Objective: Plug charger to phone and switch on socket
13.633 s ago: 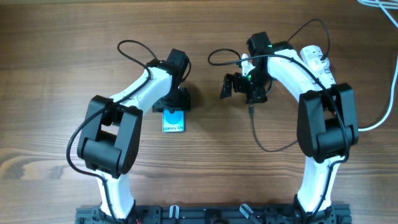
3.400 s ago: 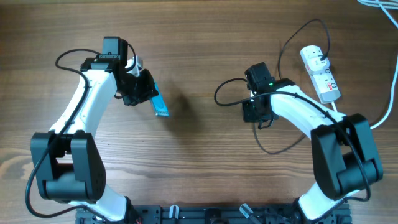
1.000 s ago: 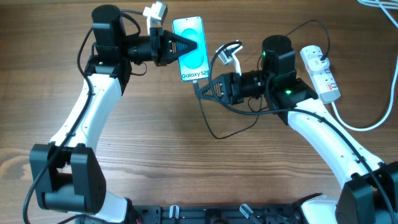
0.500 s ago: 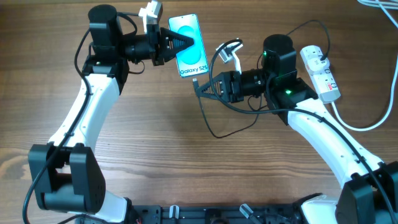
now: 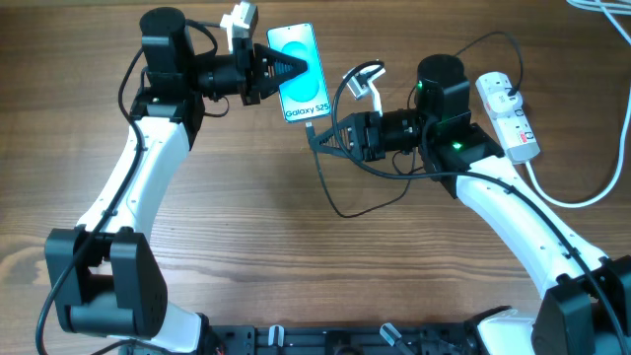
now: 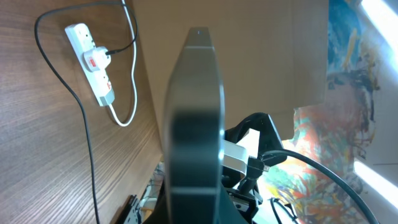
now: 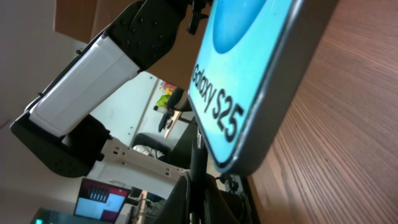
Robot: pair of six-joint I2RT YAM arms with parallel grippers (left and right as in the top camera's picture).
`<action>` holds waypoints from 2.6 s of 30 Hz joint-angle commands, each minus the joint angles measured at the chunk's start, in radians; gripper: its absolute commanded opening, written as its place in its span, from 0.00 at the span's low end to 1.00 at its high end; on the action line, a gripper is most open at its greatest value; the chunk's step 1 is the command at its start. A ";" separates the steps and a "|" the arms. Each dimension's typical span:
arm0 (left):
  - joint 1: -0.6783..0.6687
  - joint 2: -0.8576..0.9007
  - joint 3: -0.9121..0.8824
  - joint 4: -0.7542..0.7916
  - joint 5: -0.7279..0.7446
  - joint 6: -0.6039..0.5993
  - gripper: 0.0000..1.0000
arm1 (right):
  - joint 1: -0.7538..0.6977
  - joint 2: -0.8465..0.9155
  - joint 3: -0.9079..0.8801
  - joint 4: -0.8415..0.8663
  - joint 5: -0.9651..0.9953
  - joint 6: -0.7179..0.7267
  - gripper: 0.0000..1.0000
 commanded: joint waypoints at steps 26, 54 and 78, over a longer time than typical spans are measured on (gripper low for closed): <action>0.002 -0.025 0.013 0.007 0.051 0.040 0.04 | 0.002 -0.011 0.013 0.005 0.010 0.031 0.04; 0.003 -0.025 0.013 0.008 0.040 0.040 0.04 | 0.002 -0.011 0.013 0.005 0.005 0.056 0.04; 0.003 -0.025 0.013 0.007 0.031 -0.043 0.04 | 0.002 -0.011 -0.010 0.061 -0.039 0.106 0.04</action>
